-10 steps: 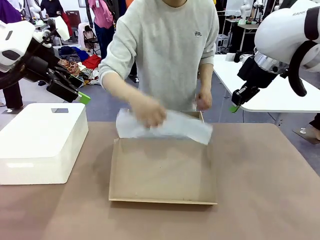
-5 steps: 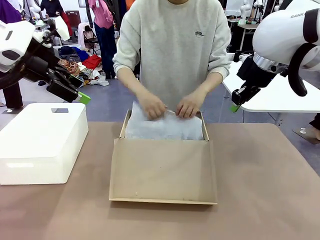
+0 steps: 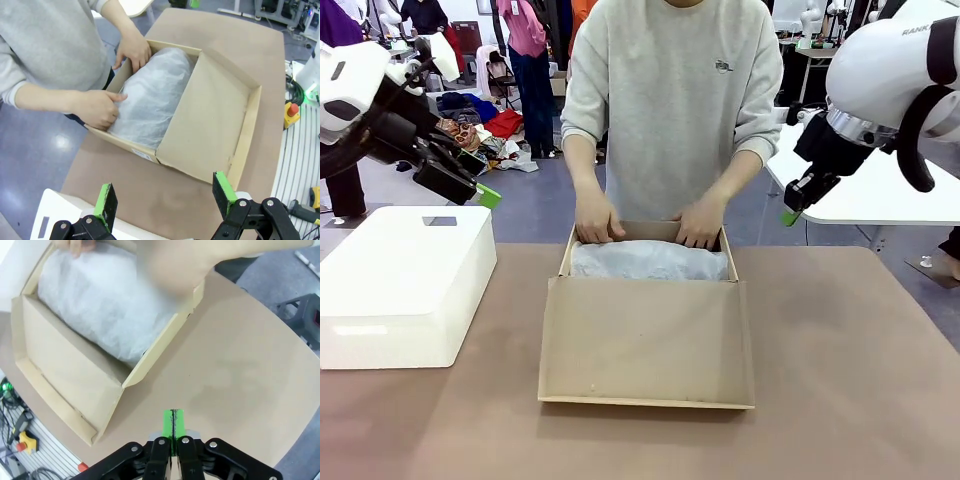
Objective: Pack the shoes into the box.
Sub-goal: Close the Shoes Box.
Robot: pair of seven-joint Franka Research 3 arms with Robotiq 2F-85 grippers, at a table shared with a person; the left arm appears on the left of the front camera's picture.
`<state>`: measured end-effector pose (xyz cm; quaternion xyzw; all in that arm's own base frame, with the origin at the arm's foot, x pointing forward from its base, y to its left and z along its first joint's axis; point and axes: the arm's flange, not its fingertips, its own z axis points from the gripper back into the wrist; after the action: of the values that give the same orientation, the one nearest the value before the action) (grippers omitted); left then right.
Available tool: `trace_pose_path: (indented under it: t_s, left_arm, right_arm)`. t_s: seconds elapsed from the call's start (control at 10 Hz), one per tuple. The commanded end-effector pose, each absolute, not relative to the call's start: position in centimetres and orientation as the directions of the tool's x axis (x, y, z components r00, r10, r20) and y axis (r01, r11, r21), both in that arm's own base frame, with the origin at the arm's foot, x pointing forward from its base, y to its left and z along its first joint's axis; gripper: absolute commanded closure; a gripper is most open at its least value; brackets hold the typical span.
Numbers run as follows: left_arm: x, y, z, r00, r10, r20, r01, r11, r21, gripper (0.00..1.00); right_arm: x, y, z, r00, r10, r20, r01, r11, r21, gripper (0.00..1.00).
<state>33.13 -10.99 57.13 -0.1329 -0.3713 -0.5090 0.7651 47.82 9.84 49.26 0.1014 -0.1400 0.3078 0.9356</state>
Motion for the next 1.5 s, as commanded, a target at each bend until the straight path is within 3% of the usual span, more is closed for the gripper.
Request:
trace_pose_path:
  t_s: [0.0, 0.4, 0.6, 1.0, 1.4]
  left_arm:
    - [33.1, -11.0, 57.2, 0.202, -0.676, 0.709, 0.882, 0.441, 0.169, 0.00]
    - [33.1, -11.0, 57.2, 0.202, -0.676, 0.709, 0.882, 0.441, 0.169, 0.00]
    - [33.1, -11.0, 57.2, 0.202, -0.676, 0.709, 0.882, 0.441, 0.169, 0.00]
    - [33.1, -11.0, 57.2, 0.202, -0.676, 0.709, 0.882, 0.441, 0.169, 0.00]
    - [33.1, -11.0, 57.2, 0.202, -0.676, 0.709, 0.882, 0.441, 0.169, 0.00]
  right_arm:
    - [47.9, 8.1, 49.2, 0.678, 0.649, 0.347, -0.721, 0.678, 0.142, 1.00]
    - [47.5, 5.5, 47.7, 0.398, 0.762, 0.512, -0.917, 0.343, 0.203, 1.00]
    - [46.9, 5.2, 46.5, 0.220, 0.764, 0.607, -0.975, 0.165, 0.146, 1.00]
    - [46.0, 4.5, 44.2, 0.043, 0.790, 0.612, -0.996, -0.010, 0.084, 1.00]
    - [45.9, 4.9, 44.2, 0.065, 0.797, 0.600, -0.996, 0.012, 0.093, 1.00]
